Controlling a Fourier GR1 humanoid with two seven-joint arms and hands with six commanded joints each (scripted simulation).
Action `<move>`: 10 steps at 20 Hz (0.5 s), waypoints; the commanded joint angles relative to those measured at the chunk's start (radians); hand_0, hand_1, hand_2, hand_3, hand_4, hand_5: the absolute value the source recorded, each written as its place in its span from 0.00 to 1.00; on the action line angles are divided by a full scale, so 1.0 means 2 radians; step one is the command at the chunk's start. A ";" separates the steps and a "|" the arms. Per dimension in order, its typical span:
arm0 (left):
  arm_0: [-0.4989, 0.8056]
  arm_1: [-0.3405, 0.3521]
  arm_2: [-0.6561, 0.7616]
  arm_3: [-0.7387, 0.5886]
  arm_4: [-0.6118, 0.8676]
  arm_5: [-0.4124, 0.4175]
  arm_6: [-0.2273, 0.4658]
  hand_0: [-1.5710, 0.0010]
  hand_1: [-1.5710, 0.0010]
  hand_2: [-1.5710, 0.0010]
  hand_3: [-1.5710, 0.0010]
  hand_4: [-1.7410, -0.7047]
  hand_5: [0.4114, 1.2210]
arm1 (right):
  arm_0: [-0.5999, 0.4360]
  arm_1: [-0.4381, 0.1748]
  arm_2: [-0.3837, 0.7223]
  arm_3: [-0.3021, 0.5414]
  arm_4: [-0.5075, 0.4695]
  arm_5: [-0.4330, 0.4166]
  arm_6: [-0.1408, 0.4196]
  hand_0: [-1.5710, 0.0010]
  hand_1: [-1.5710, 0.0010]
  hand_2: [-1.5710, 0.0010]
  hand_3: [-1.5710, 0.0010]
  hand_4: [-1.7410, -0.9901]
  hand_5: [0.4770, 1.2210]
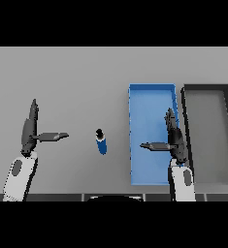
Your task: Pick up the blue pipe and place it into the blue bin.
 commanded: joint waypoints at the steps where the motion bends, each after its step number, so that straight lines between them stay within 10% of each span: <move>1: 0.000 0.000 0.000 -0.001 0.000 0.000 -0.003 1.00 1.00 1.00 1.00 0.64 0.22 | 0.001 0.000 0.000 0.000 0.000 0.000 0.000 1.00 1.00 1.00 1.00 0.69 0.19; 6: 0.004 0.001 -0.001 -0.005 -0.001 0.001 -0.003 1.00 1.00 1.00 1.00 0.64 0.22 | 0.006 -0.002 0.000 -0.003 -0.001 0.002 -0.004 1.00 1.00 1.00 1.00 0.69 0.19; 10: 0.007 0.091 -0.033 -0.015 0.013 -0.154 -0.042 1.00 1.00 1.00 1.00 0.64 0.22 | 0.048 -0.053 0.046 -0.054 0.058 0.034 -0.040 1.00 1.00 1.00 1.00 0.69 0.19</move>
